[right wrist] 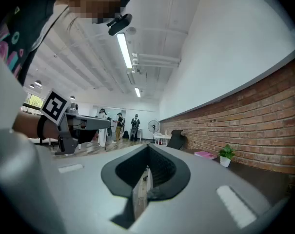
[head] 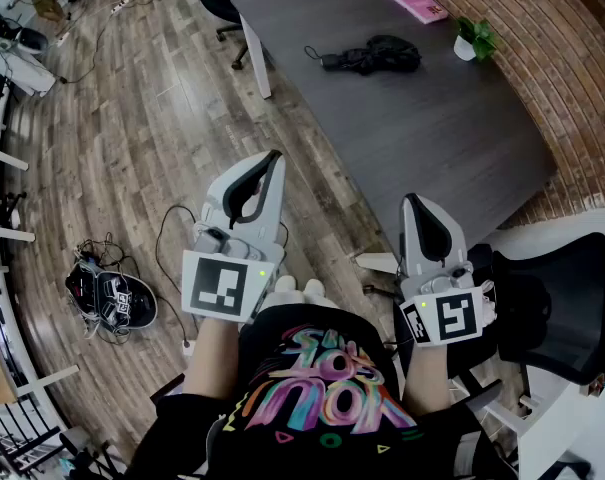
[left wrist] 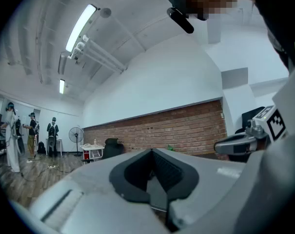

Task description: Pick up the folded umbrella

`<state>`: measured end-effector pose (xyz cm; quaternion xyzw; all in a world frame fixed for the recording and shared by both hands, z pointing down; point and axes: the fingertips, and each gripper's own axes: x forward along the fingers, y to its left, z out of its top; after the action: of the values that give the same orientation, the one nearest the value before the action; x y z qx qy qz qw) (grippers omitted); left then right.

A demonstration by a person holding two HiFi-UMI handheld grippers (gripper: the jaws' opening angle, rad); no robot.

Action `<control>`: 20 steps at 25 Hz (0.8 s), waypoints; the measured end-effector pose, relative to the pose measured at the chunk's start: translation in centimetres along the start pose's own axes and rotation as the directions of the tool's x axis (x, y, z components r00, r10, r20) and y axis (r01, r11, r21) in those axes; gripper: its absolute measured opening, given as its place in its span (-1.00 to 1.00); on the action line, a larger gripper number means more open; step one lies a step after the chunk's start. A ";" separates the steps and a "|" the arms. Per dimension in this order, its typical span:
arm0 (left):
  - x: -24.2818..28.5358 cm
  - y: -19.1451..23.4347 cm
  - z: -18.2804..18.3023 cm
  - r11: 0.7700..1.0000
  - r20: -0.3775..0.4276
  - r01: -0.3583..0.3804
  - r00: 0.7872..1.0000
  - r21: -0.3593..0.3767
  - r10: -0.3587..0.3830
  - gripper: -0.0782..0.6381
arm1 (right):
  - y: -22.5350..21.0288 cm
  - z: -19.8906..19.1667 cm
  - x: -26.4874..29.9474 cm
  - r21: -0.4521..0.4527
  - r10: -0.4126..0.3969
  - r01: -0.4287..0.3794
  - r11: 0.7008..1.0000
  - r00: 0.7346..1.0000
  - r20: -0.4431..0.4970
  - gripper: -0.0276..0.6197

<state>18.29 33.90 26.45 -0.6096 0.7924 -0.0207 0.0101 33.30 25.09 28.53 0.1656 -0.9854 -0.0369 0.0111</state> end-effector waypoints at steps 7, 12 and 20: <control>-1.2 -0.1 0.1 0.999 0.007 -0.037 0.999 0.020 0.037 -0.78 | 0.1 -0.4 -0.6 0.021 0.009 -0.010 1.000 1.000 0.012 -0.92; -1.6 0.4 -0.3 0.998 -0.003 -0.060 0.998 0.025 0.060 -0.78 | 0.0 -1.2 -0.7 0.047 0.014 -0.014 0.999 1.000 0.002 -0.92; 1.2 3.6 -2.1 0.998 -0.020 -0.063 0.998 -0.005 0.063 -0.78 | -0.3 -2.9 3.6 0.074 0.025 -0.023 0.997 0.999 -0.028 -0.92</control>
<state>14.44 33.73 28.40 -0.5841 0.8113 -0.0244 0.0011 30.13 23.42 31.45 0.1547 -0.9878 0.0021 0.0198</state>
